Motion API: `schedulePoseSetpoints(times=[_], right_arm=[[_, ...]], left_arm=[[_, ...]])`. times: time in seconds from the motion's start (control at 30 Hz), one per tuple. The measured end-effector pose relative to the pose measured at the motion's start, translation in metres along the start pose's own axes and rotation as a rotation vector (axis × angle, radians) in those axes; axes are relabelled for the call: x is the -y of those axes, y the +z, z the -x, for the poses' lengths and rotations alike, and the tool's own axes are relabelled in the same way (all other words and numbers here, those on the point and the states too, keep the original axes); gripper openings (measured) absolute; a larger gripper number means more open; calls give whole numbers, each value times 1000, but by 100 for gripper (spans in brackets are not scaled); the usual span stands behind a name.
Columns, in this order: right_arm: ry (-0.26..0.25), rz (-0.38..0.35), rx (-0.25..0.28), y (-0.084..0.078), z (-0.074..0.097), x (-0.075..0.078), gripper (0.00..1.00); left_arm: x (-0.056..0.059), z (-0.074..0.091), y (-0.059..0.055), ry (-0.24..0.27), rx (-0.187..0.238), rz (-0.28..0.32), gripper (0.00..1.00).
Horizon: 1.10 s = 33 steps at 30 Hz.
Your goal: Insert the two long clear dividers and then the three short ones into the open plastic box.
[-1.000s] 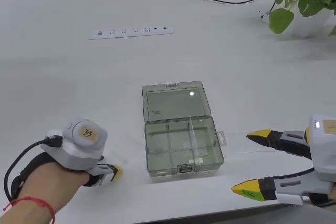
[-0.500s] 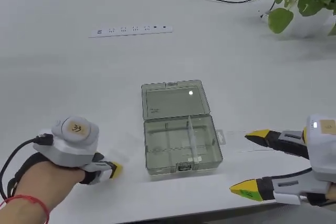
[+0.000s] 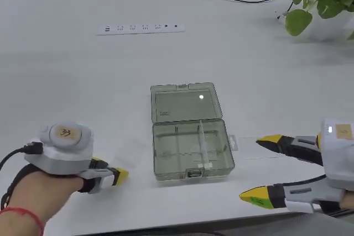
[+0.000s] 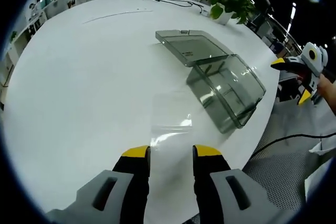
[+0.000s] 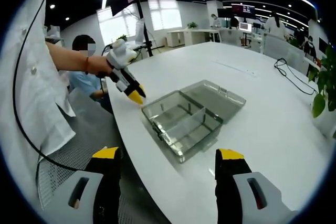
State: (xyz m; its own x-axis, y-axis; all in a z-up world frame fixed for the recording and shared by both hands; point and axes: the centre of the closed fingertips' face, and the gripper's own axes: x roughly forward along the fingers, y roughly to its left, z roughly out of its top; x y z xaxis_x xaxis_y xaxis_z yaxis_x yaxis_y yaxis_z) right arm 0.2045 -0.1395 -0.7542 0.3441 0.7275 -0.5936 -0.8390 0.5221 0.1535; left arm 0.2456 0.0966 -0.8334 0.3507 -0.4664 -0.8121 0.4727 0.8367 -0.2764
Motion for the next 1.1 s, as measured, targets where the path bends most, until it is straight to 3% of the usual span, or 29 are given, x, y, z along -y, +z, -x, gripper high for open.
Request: schedulePoseSetpoints(times=[0.47,0.77,1.1], right_arm=[[-12,-1,-17,3,3,1,74],[-22,-31,-3,13,3,1,74],[-47,-120,74,47,1,1,72]], left_arm=[[11,22,22,-56,128,96,30],[35,36,49,-130,234,114,30],[69,45,72,-235,325,140,30]])
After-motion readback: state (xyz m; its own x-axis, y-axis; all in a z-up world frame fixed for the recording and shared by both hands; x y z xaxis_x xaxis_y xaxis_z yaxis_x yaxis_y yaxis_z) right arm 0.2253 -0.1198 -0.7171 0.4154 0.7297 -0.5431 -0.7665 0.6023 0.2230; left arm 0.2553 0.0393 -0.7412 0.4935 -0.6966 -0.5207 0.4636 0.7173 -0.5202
